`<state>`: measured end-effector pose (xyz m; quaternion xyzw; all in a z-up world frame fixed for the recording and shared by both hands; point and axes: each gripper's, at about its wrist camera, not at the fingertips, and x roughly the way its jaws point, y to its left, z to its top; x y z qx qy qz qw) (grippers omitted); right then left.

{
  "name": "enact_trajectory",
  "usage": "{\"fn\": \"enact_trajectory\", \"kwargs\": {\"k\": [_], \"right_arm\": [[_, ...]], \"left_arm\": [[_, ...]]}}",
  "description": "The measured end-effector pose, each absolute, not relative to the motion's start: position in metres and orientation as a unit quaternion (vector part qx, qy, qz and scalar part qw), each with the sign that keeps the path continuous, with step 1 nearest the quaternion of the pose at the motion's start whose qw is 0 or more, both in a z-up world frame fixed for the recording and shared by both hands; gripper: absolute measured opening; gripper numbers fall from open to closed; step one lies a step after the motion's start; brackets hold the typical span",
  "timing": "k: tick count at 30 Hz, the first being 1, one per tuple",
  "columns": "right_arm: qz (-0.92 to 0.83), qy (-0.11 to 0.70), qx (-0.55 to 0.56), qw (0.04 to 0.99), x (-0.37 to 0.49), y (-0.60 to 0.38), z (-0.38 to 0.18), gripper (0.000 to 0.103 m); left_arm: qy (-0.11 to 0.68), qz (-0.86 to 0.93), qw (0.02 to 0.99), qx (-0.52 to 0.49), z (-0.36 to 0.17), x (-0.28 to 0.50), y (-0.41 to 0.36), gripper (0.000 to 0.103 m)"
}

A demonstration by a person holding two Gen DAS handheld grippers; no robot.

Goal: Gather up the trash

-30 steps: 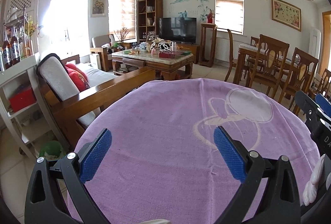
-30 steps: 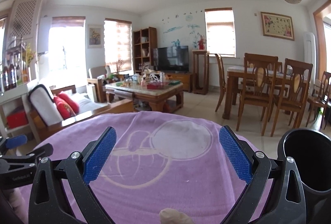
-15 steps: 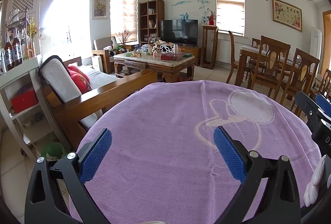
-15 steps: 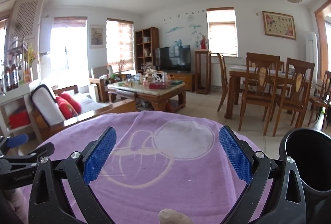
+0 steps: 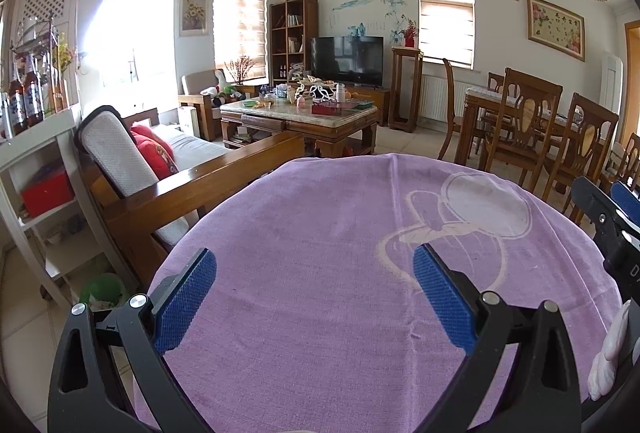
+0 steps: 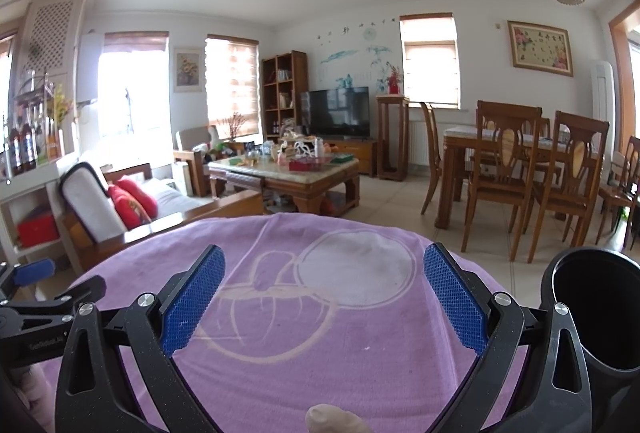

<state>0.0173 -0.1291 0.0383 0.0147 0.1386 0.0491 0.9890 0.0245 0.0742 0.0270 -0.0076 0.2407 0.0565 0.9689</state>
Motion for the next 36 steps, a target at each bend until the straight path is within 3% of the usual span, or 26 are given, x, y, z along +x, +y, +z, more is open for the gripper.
{"fn": "enact_trajectory", "kwargs": {"k": [36], "right_arm": [[0.049,0.139,0.016,0.989,0.0171,-0.1300,0.0390,0.098]], "left_arm": [[0.239,0.059,0.969,-0.009,0.0276,0.0242,0.0762,0.098]]}}
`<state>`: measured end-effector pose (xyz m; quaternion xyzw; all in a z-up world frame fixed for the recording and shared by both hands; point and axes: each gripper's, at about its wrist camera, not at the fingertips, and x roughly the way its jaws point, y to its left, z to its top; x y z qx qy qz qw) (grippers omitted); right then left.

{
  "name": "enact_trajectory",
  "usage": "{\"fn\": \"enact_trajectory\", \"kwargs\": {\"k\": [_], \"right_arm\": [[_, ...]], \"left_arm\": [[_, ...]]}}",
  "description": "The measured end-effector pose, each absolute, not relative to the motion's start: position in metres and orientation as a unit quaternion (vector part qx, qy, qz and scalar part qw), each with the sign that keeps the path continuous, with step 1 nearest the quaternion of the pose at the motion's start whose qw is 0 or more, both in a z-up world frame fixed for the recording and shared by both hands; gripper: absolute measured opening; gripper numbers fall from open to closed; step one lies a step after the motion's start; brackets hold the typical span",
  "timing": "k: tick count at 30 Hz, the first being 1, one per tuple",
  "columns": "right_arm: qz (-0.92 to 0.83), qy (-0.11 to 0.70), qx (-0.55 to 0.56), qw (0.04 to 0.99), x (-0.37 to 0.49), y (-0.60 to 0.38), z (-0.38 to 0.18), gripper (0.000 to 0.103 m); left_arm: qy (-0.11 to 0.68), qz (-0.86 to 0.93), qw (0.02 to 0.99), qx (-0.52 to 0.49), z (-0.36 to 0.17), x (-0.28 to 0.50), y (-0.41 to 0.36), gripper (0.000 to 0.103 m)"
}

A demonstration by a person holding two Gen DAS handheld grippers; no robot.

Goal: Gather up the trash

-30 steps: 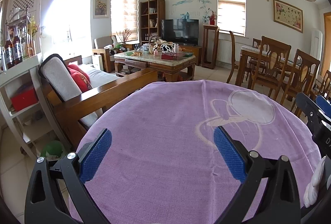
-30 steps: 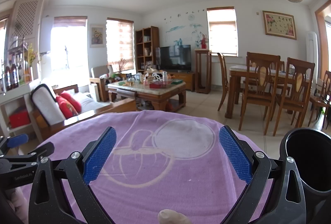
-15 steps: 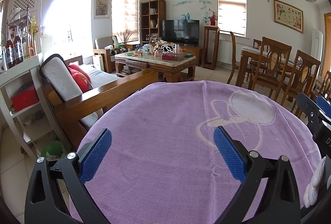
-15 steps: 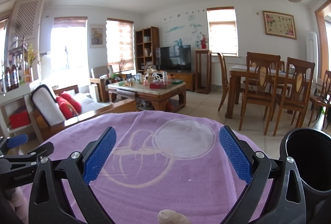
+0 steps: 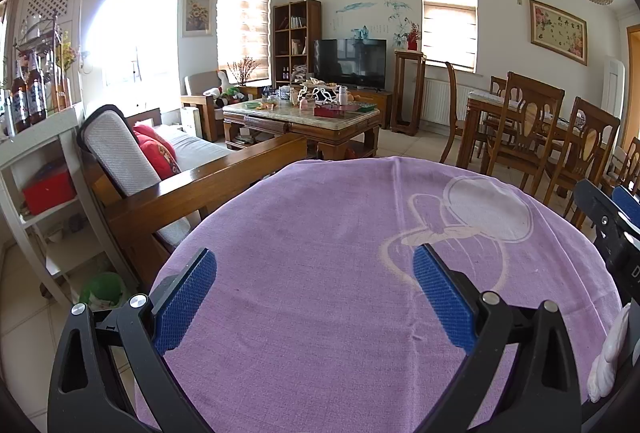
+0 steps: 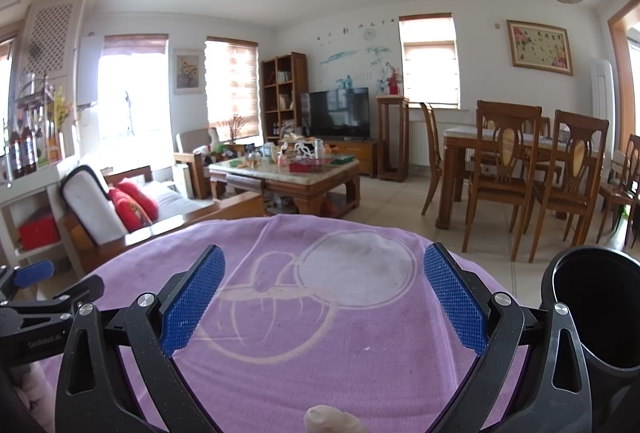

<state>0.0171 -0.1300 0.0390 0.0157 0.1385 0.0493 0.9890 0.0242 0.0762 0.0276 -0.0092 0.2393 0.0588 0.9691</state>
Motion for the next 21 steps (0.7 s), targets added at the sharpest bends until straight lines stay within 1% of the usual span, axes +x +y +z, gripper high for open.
{"fn": "enact_trajectory", "kwargs": {"k": [21], "right_arm": [[0.049,0.139,0.016,0.989,0.0169,-0.1291,0.0391,0.098]], "left_arm": [[0.233,0.061,0.970,-0.007,0.0301,0.0200,0.0735,0.098]]}}
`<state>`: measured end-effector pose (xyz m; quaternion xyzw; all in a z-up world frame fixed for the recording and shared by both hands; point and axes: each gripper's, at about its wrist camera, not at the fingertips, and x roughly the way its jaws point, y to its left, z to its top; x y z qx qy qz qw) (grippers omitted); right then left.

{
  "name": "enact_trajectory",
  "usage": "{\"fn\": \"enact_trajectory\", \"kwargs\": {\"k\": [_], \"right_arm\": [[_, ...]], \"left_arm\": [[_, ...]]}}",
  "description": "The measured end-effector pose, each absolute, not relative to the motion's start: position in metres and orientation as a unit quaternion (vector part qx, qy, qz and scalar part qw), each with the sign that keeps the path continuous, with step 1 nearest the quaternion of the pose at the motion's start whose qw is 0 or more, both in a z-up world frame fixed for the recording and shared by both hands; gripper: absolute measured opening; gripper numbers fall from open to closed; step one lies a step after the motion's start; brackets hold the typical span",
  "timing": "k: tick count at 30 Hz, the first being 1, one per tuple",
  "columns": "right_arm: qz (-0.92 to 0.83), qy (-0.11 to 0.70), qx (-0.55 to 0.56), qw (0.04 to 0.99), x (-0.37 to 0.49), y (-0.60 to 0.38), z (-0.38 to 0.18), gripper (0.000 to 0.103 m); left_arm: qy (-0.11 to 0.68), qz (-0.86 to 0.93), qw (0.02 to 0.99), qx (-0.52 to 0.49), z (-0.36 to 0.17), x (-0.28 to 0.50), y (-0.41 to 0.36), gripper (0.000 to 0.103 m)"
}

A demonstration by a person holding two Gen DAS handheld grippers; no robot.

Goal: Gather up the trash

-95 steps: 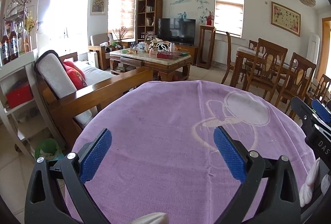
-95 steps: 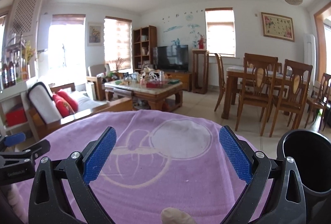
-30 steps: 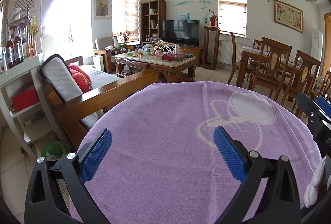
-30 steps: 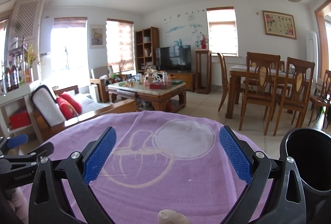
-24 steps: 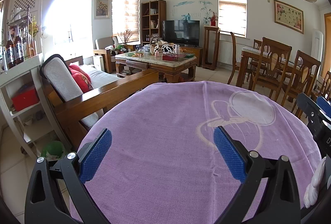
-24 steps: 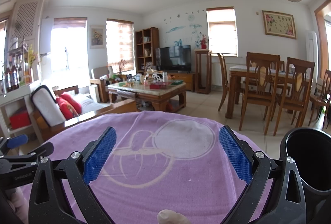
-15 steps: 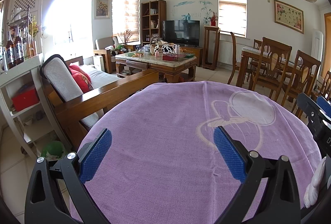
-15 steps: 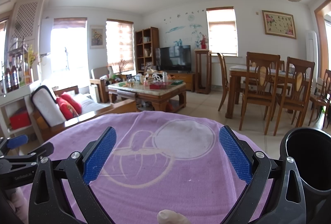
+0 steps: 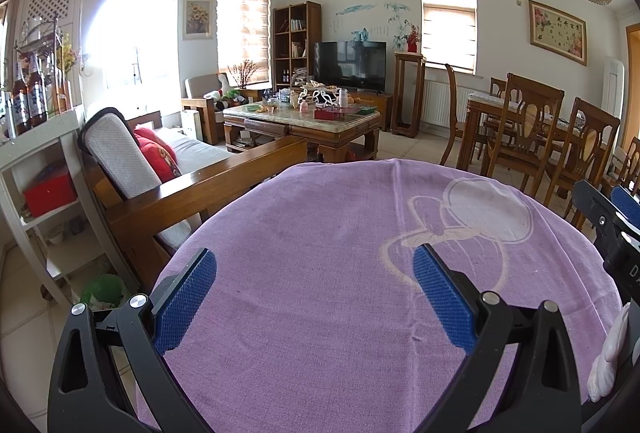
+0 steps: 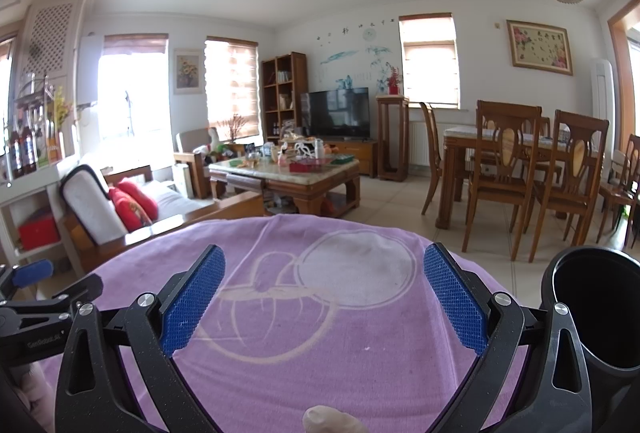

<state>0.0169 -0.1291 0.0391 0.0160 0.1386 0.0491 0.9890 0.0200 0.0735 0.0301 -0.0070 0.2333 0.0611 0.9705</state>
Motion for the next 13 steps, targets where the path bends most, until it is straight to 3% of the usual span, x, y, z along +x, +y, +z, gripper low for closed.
{"fn": "enact_trajectory", "kwargs": {"k": [13], "right_arm": [[0.049,0.139,0.016,0.989,0.0169,-0.1292,0.0389,0.098]], "left_arm": [[0.234,0.064,0.970,-0.013,0.0308,0.0190,0.0720,0.098]]}}
